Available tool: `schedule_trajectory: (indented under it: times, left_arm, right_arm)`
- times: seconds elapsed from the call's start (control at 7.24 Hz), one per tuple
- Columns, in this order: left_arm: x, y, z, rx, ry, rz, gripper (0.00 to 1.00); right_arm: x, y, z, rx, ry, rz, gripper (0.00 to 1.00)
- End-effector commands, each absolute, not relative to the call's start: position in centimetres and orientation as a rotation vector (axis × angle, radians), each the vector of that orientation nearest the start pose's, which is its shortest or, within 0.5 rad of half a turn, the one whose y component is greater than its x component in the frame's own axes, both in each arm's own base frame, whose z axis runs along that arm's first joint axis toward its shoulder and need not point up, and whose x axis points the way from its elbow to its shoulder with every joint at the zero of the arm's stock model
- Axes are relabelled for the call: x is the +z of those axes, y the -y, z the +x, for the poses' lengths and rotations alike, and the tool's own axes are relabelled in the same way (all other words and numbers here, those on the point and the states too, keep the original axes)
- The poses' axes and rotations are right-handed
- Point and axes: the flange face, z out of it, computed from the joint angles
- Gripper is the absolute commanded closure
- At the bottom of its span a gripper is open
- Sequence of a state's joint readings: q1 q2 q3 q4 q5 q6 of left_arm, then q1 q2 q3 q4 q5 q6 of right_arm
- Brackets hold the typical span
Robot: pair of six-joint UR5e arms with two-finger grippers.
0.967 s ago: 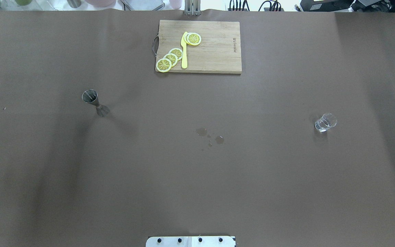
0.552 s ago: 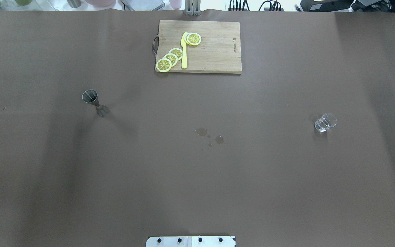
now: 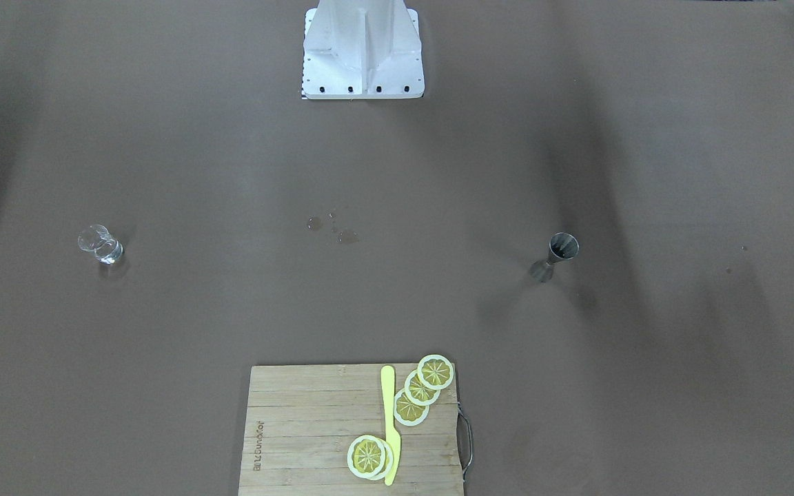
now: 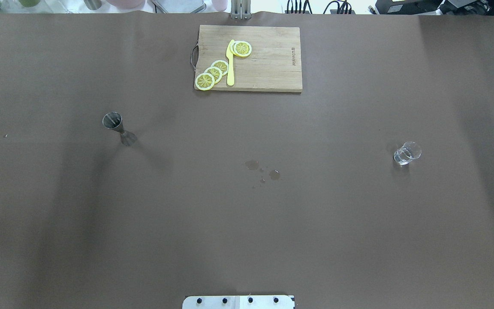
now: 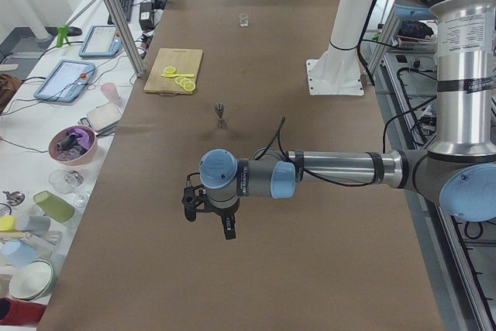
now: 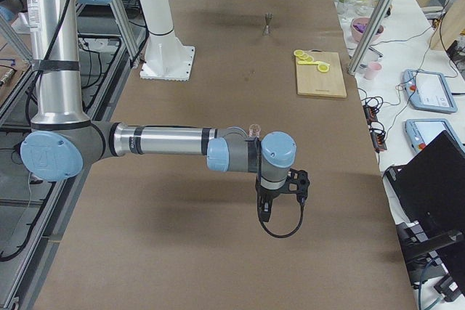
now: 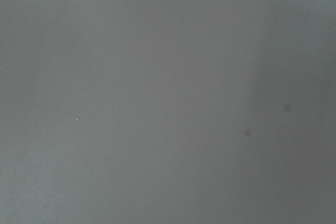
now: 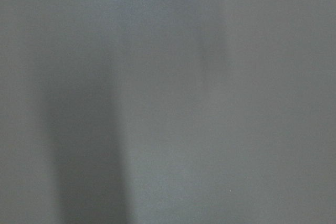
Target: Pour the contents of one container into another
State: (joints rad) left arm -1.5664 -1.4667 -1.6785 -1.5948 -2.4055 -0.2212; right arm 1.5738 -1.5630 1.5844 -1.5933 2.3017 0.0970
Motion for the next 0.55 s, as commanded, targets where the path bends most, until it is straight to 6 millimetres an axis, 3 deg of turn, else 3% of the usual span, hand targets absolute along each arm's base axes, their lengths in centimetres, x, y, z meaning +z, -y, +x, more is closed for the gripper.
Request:
schedule_trajectory:
  times: [0.0, 0.41]
  left_arm:
    - [65.25, 44.81, -5.79, -0.197, -0.824, -0.081, 0.02]
    - [65.43, 44.93, -5.82, -0.198, -0.821, -0.082, 0.02]
  right_arm:
    - [65.50, 49.27, 6.86, 0.095, 0.727, -0.036, 0.00]
    - [65.02, 49.67, 6.85, 0.091, 0.728, -0.026, 0.00]
